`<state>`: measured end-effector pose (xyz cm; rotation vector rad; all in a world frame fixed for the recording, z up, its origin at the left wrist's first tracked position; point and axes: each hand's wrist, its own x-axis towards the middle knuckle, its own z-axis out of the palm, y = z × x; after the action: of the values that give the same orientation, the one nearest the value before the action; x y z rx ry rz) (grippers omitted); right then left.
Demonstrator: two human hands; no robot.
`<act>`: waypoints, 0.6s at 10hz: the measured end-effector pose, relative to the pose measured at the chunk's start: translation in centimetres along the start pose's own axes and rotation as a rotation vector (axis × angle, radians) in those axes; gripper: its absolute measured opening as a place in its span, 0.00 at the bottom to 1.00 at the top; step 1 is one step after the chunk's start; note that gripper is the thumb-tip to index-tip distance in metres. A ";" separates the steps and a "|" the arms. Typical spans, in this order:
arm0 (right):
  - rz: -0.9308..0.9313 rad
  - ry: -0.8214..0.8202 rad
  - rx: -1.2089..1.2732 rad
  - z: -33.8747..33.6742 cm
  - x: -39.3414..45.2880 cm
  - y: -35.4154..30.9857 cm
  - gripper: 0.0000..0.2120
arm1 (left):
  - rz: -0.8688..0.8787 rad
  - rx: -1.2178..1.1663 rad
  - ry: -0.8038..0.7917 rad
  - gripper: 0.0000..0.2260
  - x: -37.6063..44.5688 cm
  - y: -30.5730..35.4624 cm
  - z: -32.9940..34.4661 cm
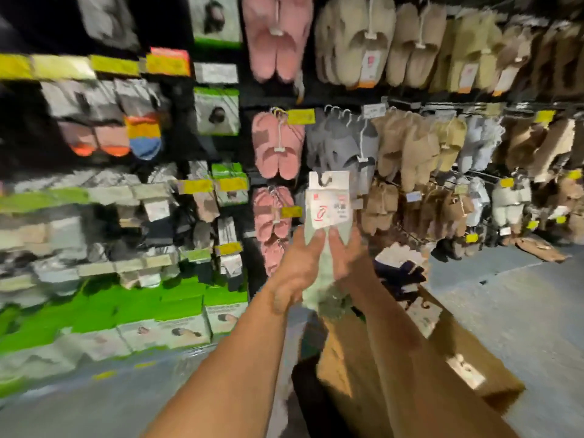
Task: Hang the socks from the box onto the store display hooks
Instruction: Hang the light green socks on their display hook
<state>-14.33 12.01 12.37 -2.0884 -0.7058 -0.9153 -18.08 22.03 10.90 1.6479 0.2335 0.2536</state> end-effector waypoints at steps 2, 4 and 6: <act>0.566 -0.558 0.533 10.1 -2.3 -17.0 0.24 | 0.006 0.018 0.260 0.16 -5.0 -1.5 -19.0; 0.438 -0.734 0.568 18.3 -3.7 -33.7 0.23 | 0.051 0.110 0.499 0.14 -12.0 -1.6 -37.2; 0.276 -0.849 0.721 25.1 -4.2 -49.1 0.21 | 0.096 0.073 0.690 0.22 -17.9 -0.4 -52.7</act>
<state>-42.23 59.60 16.97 -1.7632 -0.9442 0.4054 -51.05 66.73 14.68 1.5953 0.6882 0.8955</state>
